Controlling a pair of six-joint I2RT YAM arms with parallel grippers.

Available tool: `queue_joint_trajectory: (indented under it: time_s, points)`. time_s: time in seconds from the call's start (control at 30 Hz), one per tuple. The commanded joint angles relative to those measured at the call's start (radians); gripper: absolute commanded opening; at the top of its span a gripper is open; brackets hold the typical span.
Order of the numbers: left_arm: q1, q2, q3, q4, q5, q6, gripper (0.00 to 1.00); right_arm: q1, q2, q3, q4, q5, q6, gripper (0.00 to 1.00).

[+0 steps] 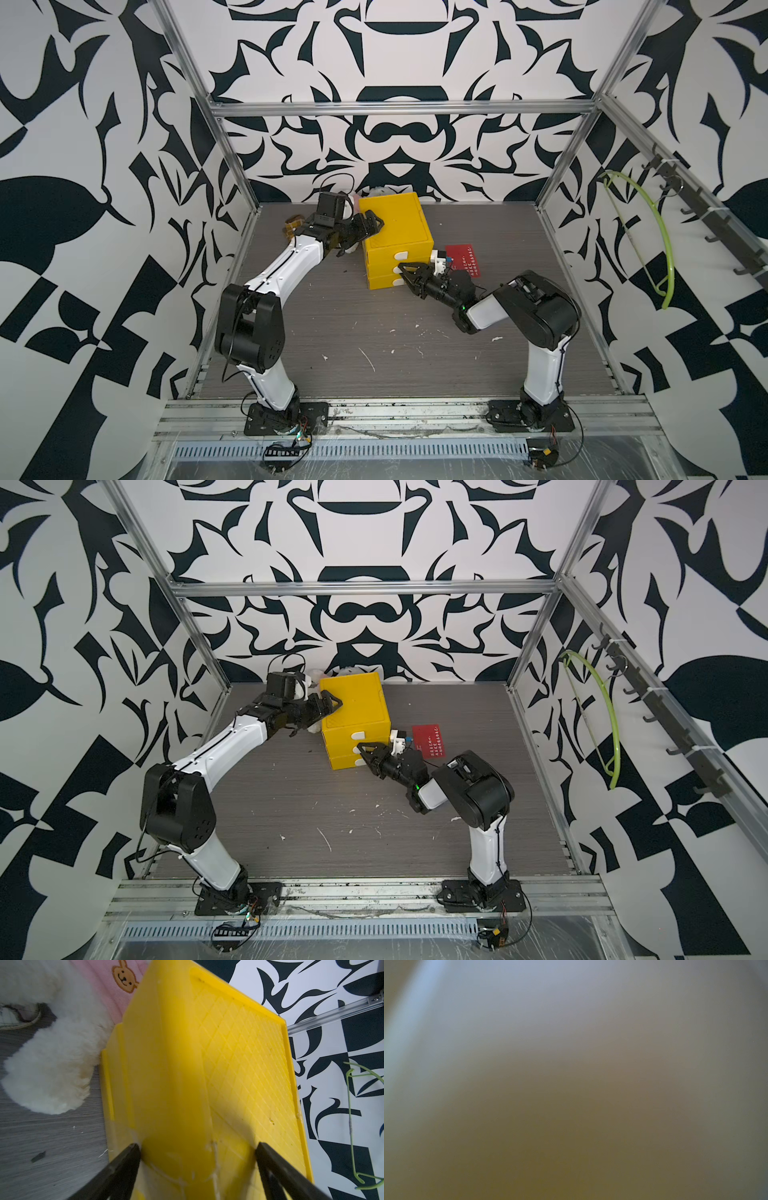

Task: Take the postcards out of the drawer
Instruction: Open the drawer in the storage box.

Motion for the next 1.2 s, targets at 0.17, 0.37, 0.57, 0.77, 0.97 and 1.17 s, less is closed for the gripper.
queue_joint_trajectory:
  time_s: [0.17, 0.37, 0.57, 0.77, 0.97, 1.17]
  points:
    - [-0.017, 0.026, -0.014, -0.062, 0.033, 0.004, 0.92, -0.001, 0.006, 0.054, 0.068, 0.086, 0.108, 0.49]
    - [-0.017, 0.014, -0.018, -0.064, 0.025, 0.012, 0.92, -0.001, 0.032, 0.043, 0.068, 0.097, 0.117, 0.39]
    - [-0.017, 0.019, -0.019, -0.061, 0.025, 0.009, 0.92, 0.001, 0.006, 0.029, 0.068, 0.091, 0.099, 0.36]
    - [-0.016, 0.027, -0.008, -0.06, 0.024, 0.007, 0.92, 0.03, -0.026, -0.022, 0.068, 0.083, 0.101, 0.36]
    - [-0.017, 0.032, -0.004, -0.061, 0.022, 0.007, 0.92, 0.08, -0.066, -0.085, 0.069, 0.091, 0.104, 0.35]
    - [-0.017, 0.03, -0.005, -0.061, 0.021, 0.005, 0.92, 0.113, -0.125, -0.173, 0.068, 0.115, 0.103, 0.35]
